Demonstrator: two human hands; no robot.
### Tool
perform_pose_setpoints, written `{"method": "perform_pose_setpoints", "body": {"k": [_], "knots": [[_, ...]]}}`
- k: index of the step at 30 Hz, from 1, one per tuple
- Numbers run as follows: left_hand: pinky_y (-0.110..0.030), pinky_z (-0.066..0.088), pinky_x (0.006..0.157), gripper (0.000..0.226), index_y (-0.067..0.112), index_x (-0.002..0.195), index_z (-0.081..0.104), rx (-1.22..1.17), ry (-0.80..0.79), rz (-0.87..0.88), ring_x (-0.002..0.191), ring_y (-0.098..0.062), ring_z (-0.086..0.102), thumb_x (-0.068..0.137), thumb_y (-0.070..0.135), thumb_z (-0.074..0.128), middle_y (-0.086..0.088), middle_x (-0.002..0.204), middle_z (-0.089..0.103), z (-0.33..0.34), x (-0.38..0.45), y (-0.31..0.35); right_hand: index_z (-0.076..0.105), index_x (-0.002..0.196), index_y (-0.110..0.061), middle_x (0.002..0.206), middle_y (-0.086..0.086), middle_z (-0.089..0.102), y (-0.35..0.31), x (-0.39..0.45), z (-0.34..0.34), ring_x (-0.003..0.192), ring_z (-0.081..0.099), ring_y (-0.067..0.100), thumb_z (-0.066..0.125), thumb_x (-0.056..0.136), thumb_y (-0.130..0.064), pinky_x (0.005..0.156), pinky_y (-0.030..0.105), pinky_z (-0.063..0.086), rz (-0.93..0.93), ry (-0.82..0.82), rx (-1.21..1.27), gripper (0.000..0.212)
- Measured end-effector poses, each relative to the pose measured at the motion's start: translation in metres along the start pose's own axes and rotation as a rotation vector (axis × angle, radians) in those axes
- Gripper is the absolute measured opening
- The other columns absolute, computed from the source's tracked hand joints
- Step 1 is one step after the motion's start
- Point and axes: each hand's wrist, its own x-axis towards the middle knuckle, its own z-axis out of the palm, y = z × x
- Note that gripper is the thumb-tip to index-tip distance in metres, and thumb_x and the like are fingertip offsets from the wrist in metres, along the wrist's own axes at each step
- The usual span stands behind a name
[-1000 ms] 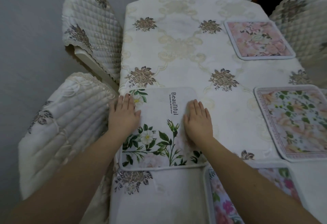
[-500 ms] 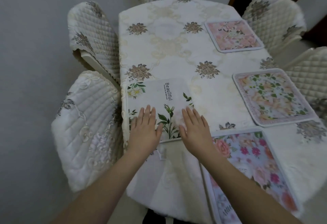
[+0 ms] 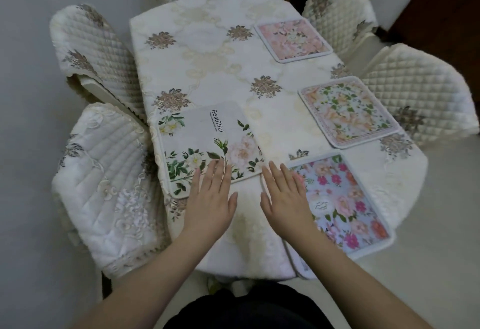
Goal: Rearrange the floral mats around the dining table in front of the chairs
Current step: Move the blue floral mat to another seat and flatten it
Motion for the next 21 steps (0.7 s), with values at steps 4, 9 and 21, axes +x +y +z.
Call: {"method": "perform_pose_setpoints", "body": {"k": [4,9,21], "knots": [[-0.055,0.021,0.118,0.063,0.007,0.149,0.037,-0.03,-0.03,0.031,0.146,-0.028,0.029,0.098,0.042,0.032,-0.012,0.157,0.035,0.007,-0.007,0.023,0.014,0.156,-0.018,0.164,0.003,0.013,0.013,-0.021,0.003,0.152,0.005,0.024,0.036,0.101,-0.033,0.123,0.04,-0.002,0.04,-0.039,0.015,0.061],[-0.054,0.017,0.116,0.063,0.007,0.145,0.045,-0.002,-0.057,0.105,0.144,-0.03,0.034,0.096,0.043,0.029,-0.013,0.153,0.041,0.019,-0.011,0.053,0.002,0.157,-0.022,0.165,-0.002,-0.008,0.041,-0.038,0.009,0.15,-0.015,0.015,0.024,0.102,-0.037,0.12,0.034,-0.011,0.068,-0.071,0.017,0.061],[-0.055,0.023,0.114,0.063,0.007,0.141,0.051,0.043,-0.153,0.048,0.138,-0.032,0.043,0.095,0.044,0.029,-0.014,0.148,0.048,0.048,-0.015,0.149,0.015,0.157,-0.019,0.165,0.001,0.013,0.142,-0.053,0.011,0.152,0.005,0.021,0.027,0.101,-0.034,0.121,0.039,-0.002,0.008,-0.124,0.091,0.059]]}}
